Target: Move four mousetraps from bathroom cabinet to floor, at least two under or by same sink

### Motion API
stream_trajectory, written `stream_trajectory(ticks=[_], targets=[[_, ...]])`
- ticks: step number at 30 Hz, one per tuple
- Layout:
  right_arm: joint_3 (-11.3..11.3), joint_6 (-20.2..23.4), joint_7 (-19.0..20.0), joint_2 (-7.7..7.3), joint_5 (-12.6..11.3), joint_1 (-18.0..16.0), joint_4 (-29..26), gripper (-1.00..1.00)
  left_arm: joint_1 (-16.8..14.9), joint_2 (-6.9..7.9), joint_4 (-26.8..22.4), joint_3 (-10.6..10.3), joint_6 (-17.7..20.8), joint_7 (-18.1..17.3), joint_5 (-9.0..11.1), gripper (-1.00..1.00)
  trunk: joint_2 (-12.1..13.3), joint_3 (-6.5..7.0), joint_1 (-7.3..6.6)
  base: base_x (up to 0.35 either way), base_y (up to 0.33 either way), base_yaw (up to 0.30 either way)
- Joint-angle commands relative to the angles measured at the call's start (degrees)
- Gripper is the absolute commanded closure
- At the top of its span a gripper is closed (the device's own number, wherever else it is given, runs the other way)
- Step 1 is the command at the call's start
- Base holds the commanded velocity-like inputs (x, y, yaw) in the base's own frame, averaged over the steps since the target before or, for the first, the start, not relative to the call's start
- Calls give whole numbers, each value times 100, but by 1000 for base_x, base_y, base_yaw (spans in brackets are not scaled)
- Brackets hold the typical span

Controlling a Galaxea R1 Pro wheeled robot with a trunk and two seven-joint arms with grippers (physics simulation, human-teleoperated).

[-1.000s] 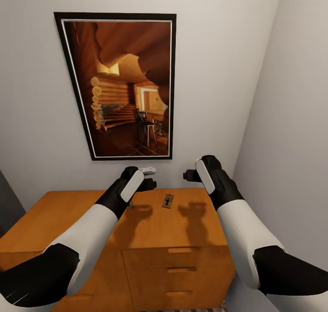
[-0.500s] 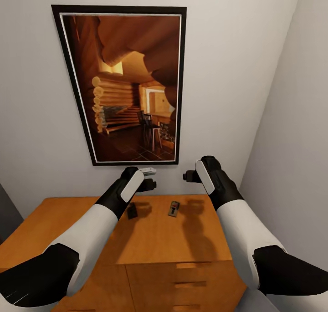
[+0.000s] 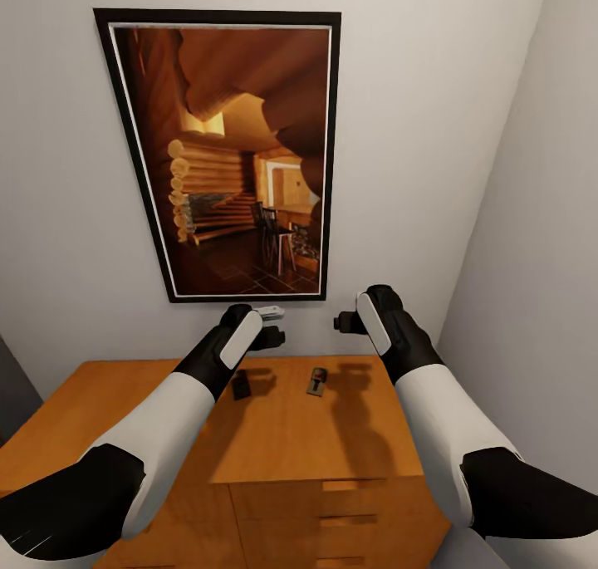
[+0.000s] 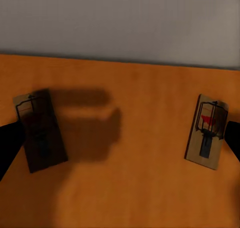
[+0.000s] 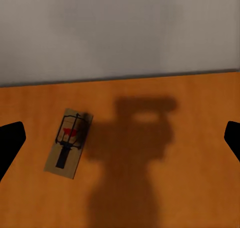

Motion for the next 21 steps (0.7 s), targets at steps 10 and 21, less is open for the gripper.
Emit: stream_trajectory(ticks=[10, 21], targets=[[11, 14, -53, 2, -59, -3, -1, -100, -6, 0, -4, -9, 92, 46, 54, -100, -14, -14, 4, 0, 0, 0], [9, 14, -55, 3, -59, 2, 1, -100, -8, 0, -4, -9, 200, 45, 54, -100, -14, -14, 4, 0, 0, 0]])
